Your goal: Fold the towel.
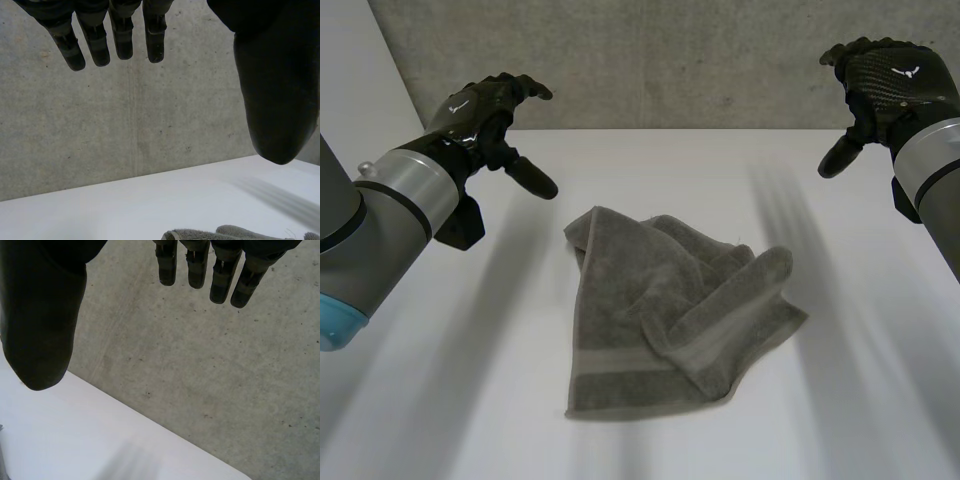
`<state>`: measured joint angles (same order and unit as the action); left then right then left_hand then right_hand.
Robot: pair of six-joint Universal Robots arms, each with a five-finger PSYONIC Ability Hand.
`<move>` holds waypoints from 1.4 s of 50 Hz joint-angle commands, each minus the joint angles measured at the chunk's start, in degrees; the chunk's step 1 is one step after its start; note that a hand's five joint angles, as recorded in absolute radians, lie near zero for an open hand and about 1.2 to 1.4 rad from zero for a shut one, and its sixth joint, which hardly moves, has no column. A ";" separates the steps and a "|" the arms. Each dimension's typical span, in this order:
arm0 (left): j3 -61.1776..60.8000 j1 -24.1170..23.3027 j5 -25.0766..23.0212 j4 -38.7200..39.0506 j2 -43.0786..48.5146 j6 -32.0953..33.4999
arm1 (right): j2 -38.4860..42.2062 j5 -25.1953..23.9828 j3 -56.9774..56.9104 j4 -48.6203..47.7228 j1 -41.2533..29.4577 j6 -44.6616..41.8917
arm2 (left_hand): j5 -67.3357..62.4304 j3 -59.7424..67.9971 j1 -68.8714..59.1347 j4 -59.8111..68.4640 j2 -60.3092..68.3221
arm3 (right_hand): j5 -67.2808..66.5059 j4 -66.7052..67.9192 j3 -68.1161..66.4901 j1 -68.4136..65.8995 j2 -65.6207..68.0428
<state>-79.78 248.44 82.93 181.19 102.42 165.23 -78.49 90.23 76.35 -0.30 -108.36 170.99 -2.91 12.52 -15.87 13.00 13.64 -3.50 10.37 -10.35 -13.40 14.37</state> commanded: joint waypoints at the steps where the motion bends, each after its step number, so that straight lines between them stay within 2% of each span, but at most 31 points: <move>1: -0.11 -0.06 -0.05 0.31 0.24 0.09 | -0.08 0.12 0.03 0.04 -0.28 0.05 | 2.70 -2.52 5.65 -3.00 -3.42 | 3.50 -0.37 0.35 3.40 -4.37; 5: -0.11 0.20 -0.49 0.84 1.21 0.35 | -0.08 0.03 0.20 0.30 -0.54 0.05 | 2.70 -2.52 5.65 -3.00 -3.42 | 3.50 -0.37 0.35 3.40 -4.37; 9: 0.50 1.08 -1.11 3.20 4.45 0.96 | -0.08 -2.60 1.08 0.83 -1.86 -0.48 | 2.70 -2.52 5.65 -3.00 -3.42 | 3.50 -0.37 0.35 3.40 -4.37; 11: 0.85 1.52 -1.20 3.99 5.85 1.75 | 0.18 -8.55 1.87 2.84 -4.83 -2.58 | 2.70 -2.52 5.65 -3.00 -3.42 | 3.50 -0.37 0.35 3.40 -4.37; 12: 1.29 2.39 -1.20 4.78 7.52 3.06 | 0.18 -8.58 1.87 2.85 -4.85 -2.59 | 2.70 -2.52 5.65 -3.00 -3.42 | 3.50 -0.37 0.35 3.40 -4.37; 14: 1.73 3.53 -1.28 5.23 9.45 4.82 | 0.88 -15.23 2.83 5.13 -7.12 -6.00 | 2.70 -2.52 5.65 -3.00 -3.42 | 3.50 -0.37 0.35 3.40 -4.37; 17: 2.69 6.34 -1.63 5.23 13.32 8.42 | 2.20 -18.33 3.54 6.10 -8.19 -8.39 | 2.87 -2.52 5.82 -3.00 -3.59 | 3.50 -0.37 0.35 3.40 -4.37; 19: 3.22 7.40 -2.33 5.14 14.99 9.74 | 5.96 -22.36 4.24 8.64 -10.98 -14.68 | 2.87 -2.52 5.82 -3.00 -3.59 | 3.50 -0.37 0.35 3.40 -4.37; 21: 3.49 8.20 -3.83 5.14 16.23 10.46 | 7.98 -22.90 4.42 10.22 -12.48 -18.11 | 2.87 -2.52 5.82 -3.00 -3.59 | 3.50 -0.37 0.35 3.40 -4.37; 23: 3.58 9.69 -7.77 5.32 17.72 10.46 | 9.85 -22.38 4.60 11.55 -13.28 -21.22 | 2.87 -2.52 5.82 -3.00 -3.59 | 3.50 -0.37 0.35 3.40 -4.37; 27: 3.49 11.01 -9.37 5.32 18.08 10.37 | 15.20 -19.75 4.95 13.22 -15.04 -27.19 | 2.87 -2.52 5.82 -3.00 -3.59 | 3.50 -0.37 0.35 3.40 -4.37; 32: 3.14 11.28 -9.46 5.32 17.82 10.28 | 18.80 -16.15 5.38 9.11 -16.53 -28.08 | 2.87 -2.52 5.82 -3.00 -3.59 | 2.95 -0.37 0.35 2.84 -3.82; 34: 2.96 11.28 -9.46 5.32 17.73 10.28 | 19.78 -15.17 5.83 6.98 -16.71 -28.34 | 2.87 -2.52 5.82 -3.00 -3.59 | -2.13 -0.37 0.35 -2.24 1.26; 35: 2.79 11.19 -9.46 5.32 17.64 10.28 | 20.39 -14.56 6.44 4.72 -16.71 -28.52 | 2.87 -2.52 5.82 -3.00 -3.59 | -9.29 -0.37 0.35 -9.40 8.42; 36: 2.70 11.02 -9.46 5.32 17.64 10.28 | 20.48 -14.64 7.05 2.78 -16.63 -28.60 | 2.87 -2.52 5.82 -3.00 -3.59 | -23.85 -0.37 0.35 -23.96 22.98; 37: 2.70 11.01 -9.46 5.32 17.64 10.28 | 20.49 -14.64 7.06 2.76 -16.62 -28.61 | 2.87 -2.52 5.82 -3.00 -3.59 | -24.00 -0.37 0.35 -24.10 23.13; 39: 2.70 10.93 -9.46 5.32 17.55 10.28 | 20.05 -15.34 7.23 1.19 -16.27 -28.95 | 2.87 -2.52 5.82 -3.00 -3.59 | -63.33 -0.37 0.35 -63.44 62.46; 43: 2.44 10.57 -9.46 5.32 17.29 10.37 | 18.39 -15.61 6.53 0.57 -16.01 -29.66 | 2.87 -2.52 5.82 -3.00 -3.59 | -66.50 -0.37 0.35 -66.60 65.63; 45: 2.44 10.57 -9.46 5.32 17.20 10.37 | 15.92 -15.70 6.44 0.30 -15.92 -29.92 | 2.87 -2.52 5.82 -3.00 -3.59 | -66.50 -0.37 0.35 -66.60 65.63; 47: 2.44 10.49 -9.46 5.32 17.11 10.37 | 11.72 -15.79 6.00 -0.75 -11.47 -30.71 | 2.87 -2.52 5.82 -3.00 -3.59 | -66.50 -0.37 0.35 -66.60 65.63; 48: 2.44 10.49 -9.46 5.32 17.11 10.37 | 11.70 -15.79 6.00 -0.75 -11.44 -30.71 | 2.87 -2.52 5.82 -3.00 -3.59 | -66.50 -0.37 0.35 -66.60 65.63; 50: 2.44 10.49 -9.46 5.32 17.11 10.28 | 9.94 -16.75 5.48 -0.93 -3.83 -33.42 | 2.87 -2.52 5.82 -3.00 -3.59 | -66.50 -0.37 0.35 -66.60 65.63; 54: 2.35 10.14 -9.55 5.32 17.20 10.37 | 10.81 -17.72 4.60 -0.23 1.55 -39.39 | 2.87 -2.52 5.82 -3.00 -3.59 | -66.50 -0.37 0.35 -66.60 65.63; 55: 2.26 10.05 -9.55 5.23 17.29 10.37 | 11.43 -17.98 4.77 0.39 3.13 -42.37 | 2.87 -2.52 5.82 -3.00 -3.59 | -49.24 -0.37 0.35 -49.34 48.37; 56: 2.26 9.70 -9.55 5.23 17.46 10.37 | 12.04 -18.24 5.03 1.26 3.67 -44.49 | 2.87 -2.52 5.82 -3.00 -3.59 | -7.10 -0.37 0.35 -7.20 6.23; 57: 2.26 9.70 -9.55 5.23 17.47 10.37 | 12.92 -18.25 5.21 2.31 3.68 -45.73 | 2.87 -2.52 5.82 -3.00 -3.59 | 3.50 -0.37 0.35 3.40 -4.37; 63: 2.17 6.09 -9.63 5.23 18.70 10.37 | 13.89 -18.42 4.51 4.35 2.27 -42.58 | 2.87 -2.52 5.82 -3.00 -3.59 | 3.50 -0.37 0.35 3.40 -4.37; 65: 2.17 3.82 -9.63 5.32 19.66 10.46 | 13.11 -18.51 4.42 4.35 1.40 -35.76 | 2.87 -2.52 5.82 -3.00 -3.59 | 3.50 -0.37 0.35 3.40 -4.37; 66: 2.17 3.81 -9.63 5.32 19.66 10.46 | 13.10 -18.51 4.42 4.35 1.39 -35.72 | 2.87 -2.52 5.82 -3.00 -3.59 | 3.50 -0.37 0.35 3.40 -4.37; 68: 2.35 1.62 -9.55 5.67 20.45 10.72 | 9.96 -17.81 4.42 4.26 -0.79 -26.89 | 2.87 -2.52 5.82 -3.00 -3.59 | 3.50 -0.37 0.35 3.40 -4.37; 70: 2.43 0.74 -9.55 6.19 20.89 10.81 | 8.55 -17.72 4.60 4.17 -2.37 -22.15 | 2.87 -2.52 5.82 -3.00 -3.59 | 3.50 -0.37 0.35 3.40 -4.37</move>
<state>-77.57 252.91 73.31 186.52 121.79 175.72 -65.65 71.81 80.85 4.05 -106.53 133.38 -2.91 12.52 -15.87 13.00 13.40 -3.43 10.37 -10.36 -13.91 14.31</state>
